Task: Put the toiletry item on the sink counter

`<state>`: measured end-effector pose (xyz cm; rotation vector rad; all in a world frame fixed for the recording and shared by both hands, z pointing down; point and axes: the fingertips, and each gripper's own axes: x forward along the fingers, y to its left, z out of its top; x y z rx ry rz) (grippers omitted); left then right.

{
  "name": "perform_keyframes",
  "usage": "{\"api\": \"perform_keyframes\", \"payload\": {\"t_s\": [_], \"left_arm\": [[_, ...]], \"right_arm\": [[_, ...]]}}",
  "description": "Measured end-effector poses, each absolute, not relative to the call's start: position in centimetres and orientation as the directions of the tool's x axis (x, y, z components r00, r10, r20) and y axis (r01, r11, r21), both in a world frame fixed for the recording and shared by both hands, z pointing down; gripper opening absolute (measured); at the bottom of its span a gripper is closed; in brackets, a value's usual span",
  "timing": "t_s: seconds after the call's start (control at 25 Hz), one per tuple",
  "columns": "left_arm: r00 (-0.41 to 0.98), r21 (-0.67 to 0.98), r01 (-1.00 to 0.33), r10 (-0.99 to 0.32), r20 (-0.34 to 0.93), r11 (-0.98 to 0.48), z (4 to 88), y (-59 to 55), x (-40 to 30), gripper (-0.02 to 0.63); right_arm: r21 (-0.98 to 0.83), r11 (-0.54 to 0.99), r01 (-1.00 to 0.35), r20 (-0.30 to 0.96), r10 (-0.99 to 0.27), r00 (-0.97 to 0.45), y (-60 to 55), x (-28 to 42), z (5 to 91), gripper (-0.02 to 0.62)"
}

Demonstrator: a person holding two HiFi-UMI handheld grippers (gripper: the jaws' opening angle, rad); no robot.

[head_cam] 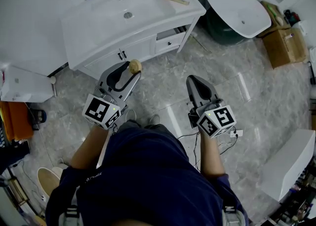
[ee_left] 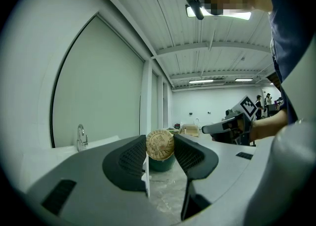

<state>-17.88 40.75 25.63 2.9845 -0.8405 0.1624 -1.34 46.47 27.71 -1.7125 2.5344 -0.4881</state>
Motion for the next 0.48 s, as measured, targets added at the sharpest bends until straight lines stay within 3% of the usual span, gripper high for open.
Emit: {"api": "perform_keyframes", "payload": {"t_s": [0.48], "left_arm": [[0.846, 0.023, -0.525, -0.520, 0.117, -0.851, 26.3, 40.3, -15.8, 0.195]], "right_arm": [[-0.295, 0.341, -0.893, 0.147, -0.907, -0.395, 46.0, 0.7, 28.3, 0.006]]}}
